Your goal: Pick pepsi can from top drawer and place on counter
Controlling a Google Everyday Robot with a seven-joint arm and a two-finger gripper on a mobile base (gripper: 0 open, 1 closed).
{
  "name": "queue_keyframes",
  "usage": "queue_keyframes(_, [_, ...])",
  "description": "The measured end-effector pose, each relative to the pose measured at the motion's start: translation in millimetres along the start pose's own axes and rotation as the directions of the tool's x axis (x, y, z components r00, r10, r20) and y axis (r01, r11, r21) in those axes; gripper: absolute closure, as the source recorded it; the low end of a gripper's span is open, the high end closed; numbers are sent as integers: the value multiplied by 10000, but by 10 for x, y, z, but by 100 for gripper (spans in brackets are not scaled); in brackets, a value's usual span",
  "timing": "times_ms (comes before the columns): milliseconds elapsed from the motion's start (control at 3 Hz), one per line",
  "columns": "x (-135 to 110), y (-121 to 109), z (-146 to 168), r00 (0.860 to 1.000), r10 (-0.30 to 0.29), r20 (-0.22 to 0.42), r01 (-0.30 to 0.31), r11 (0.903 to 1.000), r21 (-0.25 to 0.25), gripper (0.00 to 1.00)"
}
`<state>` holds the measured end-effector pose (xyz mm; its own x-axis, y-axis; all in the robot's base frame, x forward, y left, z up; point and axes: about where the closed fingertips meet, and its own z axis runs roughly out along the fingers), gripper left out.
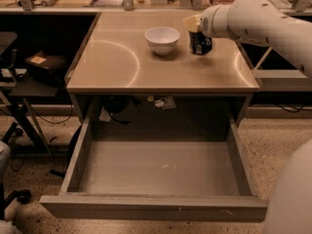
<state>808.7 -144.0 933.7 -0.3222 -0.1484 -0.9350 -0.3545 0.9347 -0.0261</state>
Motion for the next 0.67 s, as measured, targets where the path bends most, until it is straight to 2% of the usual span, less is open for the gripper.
queue_keyframes(333, [0, 0, 0, 10000, 0, 0, 0, 10000, 0, 0])
queue_keyframes(667, [0, 1, 0, 10000, 0, 0, 0, 10000, -1, 0])
